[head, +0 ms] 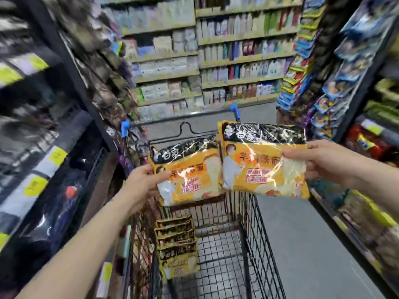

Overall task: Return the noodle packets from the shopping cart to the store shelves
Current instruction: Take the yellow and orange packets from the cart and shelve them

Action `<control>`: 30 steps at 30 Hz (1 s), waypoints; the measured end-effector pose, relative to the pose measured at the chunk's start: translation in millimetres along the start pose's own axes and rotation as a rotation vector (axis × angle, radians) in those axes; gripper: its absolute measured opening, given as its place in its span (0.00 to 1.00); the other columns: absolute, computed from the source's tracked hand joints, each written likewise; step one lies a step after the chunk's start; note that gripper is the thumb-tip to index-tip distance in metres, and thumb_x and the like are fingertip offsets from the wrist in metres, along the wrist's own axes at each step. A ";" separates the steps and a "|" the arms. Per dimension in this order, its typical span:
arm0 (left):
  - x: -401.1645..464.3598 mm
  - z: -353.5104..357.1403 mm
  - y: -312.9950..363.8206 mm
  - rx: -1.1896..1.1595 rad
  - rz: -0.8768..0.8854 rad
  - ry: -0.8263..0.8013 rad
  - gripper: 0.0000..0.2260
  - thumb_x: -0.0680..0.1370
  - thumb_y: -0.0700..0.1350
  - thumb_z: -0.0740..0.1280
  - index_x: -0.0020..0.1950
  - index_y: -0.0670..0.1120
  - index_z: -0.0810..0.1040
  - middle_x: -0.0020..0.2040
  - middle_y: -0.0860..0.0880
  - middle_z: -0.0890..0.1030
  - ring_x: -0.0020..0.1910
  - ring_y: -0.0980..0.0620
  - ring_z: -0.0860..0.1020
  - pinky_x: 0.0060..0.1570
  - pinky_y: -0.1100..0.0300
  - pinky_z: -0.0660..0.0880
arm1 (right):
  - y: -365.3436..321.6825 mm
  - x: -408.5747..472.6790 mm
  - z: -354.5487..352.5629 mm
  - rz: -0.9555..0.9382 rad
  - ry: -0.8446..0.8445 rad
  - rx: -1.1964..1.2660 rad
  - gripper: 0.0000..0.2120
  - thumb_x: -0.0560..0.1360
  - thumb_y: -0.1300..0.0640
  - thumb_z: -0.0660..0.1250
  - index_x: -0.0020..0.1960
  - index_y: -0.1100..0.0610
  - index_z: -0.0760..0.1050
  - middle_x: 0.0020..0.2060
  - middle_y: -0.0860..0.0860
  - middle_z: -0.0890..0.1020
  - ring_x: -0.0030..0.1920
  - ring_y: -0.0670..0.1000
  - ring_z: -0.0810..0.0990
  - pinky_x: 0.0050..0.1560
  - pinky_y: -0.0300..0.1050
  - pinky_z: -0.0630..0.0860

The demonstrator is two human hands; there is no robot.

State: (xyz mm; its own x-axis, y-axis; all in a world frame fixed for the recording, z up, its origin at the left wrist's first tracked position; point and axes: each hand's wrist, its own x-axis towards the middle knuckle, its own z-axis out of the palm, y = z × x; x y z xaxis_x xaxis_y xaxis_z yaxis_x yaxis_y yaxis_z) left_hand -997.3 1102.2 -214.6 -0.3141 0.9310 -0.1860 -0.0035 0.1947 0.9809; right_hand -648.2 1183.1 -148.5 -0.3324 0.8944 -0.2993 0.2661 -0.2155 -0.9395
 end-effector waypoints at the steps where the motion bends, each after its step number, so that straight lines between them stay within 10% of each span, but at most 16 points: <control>1: -3.1 4.8 18.0 0.008 0.023 -0.025 0.03 0.74 0.37 0.67 0.43 0.41 0.73 0.27 0.50 0.80 0.23 0.54 0.76 0.20 0.67 0.69 | -11.5 -12.6 -8.3 -0.007 0.016 0.008 0.08 0.74 0.59 0.66 0.44 0.64 0.79 0.19 0.48 0.76 0.22 0.44 0.78 0.32 0.38 0.75; 9: -36.7 66.3 128.0 0.043 0.208 -0.319 0.02 0.75 0.35 0.66 0.44 0.41 0.74 0.26 0.51 0.79 0.20 0.58 0.75 0.18 0.68 0.67 | -47.4 -139.3 -71.4 -0.075 0.230 0.122 0.08 0.74 0.59 0.66 0.40 0.64 0.76 0.20 0.50 0.74 0.17 0.43 0.72 0.18 0.31 0.67; 20: -117.1 272.4 169.4 0.100 0.274 -0.886 0.13 0.66 0.40 0.73 0.49 0.43 0.78 0.37 0.48 0.85 0.32 0.52 0.83 0.30 0.61 0.78 | 13.5 -387.6 -157.3 0.014 0.749 0.138 0.37 0.55 0.44 0.79 0.55 0.67 0.78 0.48 0.60 0.85 0.43 0.54 0.84 0.47 0.48 0.81; 22: -145.3 312.4 168.5 0.092 0.267 -0.990 0.08 0.70 0.38 0.71 0.47 0.43 0.77 0.34 0.48 0.84 0.29 0.53 0.81 0.26 0.64 0.75 | 26.7 -436.4 -163.2 0.042 0.833 0.145 0.31 0.60 0.46 0.78 0.54 0.66 0.78 0.49 0.59 0.85 0.48 0.57 0.83 0.55 0.54 0.78; 26: -221.9 392.3 159.8 0.102 0.243 -1.198 0.17 0.63 0.47 0.78 0.45 0.42 0.76 0.33 0.47 0.83 0.30 0.49 0.77 0.27 0.61 0.68 | 59.2 -544.0 -163.0 0.079 1.042 0.243 0.13 0.74 0.57 0.67 0.52 0.66 0.78 0.41 0.54 0.87 0.37 0.49 0.85 0.36 0.41 0.78; 30: -312.3 460.3 146.1 0.103 0.202 -1.376 0.13 0.67 0.45 0.75 0.44 0.44 0.73 0.30 0.47 0.81 0.27 0.50 0.75 0.25 0.61 0.69 | 93.8 -650.1 -151.3 0.114 1.200 0.257 0.38 0.52 0.42 0.81 0.53 0.66 0.78 0.45 0.56 0.86 0.42 0.51 0.86 0.38 0.41 0.79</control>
State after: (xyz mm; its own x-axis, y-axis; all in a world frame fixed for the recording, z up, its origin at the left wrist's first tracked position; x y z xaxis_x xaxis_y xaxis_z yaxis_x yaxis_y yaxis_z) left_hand -462.7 982.0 -39.8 0.8740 0.4857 -0.0095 0.0176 -0.0121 0.9998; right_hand -270.3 640.8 -16.8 0.7588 0.6297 -0.1666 0.0088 -0.2656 -0.9640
